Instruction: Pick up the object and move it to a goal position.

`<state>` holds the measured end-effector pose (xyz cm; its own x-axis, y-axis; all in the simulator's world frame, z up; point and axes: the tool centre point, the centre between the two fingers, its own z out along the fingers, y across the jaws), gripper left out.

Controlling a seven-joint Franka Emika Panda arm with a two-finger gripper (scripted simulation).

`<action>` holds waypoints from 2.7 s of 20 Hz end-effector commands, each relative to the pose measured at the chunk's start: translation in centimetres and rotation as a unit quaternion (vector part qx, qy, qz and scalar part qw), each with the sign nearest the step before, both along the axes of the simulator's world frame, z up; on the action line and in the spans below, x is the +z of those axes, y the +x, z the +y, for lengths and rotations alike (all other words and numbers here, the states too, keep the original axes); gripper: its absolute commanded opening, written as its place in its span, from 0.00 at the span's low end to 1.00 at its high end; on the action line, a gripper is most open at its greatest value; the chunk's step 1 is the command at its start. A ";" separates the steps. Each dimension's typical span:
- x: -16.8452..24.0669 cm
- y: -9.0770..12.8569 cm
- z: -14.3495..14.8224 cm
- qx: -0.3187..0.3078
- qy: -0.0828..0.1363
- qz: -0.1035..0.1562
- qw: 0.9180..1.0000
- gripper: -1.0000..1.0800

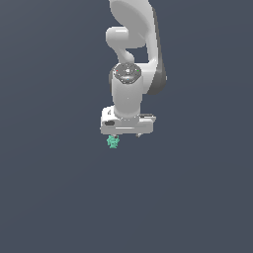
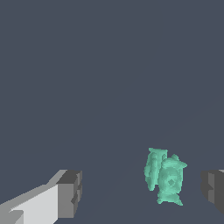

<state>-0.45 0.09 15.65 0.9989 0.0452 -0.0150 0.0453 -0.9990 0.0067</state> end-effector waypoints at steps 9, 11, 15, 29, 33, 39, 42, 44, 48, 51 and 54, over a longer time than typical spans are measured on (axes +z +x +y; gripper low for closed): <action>1.8 1.4 -1.6 -0.029 0.008 -0.024 0.999 0.96; 2.0 1.5 -1.7 -0.031 0.009 -0.027 0.999 0.96; 1.7 1.3 -1.7 -0.030 0.008 -0.025 0.999 0.96; -4.3 -3.3 -5.6 -0.046 0.005 -0.013 0.999 0.96; -5.7 -4.7 -6.6 -0.050 0.004 -0.009 0.999 0.96; -6.5 -5.6 -7.0 -0.052 0.003 -0.008 0.999 0.96; -6.5 -5.5 -7.0 -0.052 0.003 -0.007 0.999 0.96; -6.9 -5.5 -7.0 -0.052 0.003 -0.007 0.999 0.96; -8.5 -5.6 -7.0 -0.052 0.003 -0.007 0.999 0.96; -10.1 -5.7 -7.0 -0.052 0.003 -0.007 0.999 0.96; -11.1 -5.6 -7.0 -0.052 0.003 -0.007 0.999 0.96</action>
<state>-6.12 -6.95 5.09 0.9982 -0.0598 -0.0014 -0.0598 -0.9982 -0.0002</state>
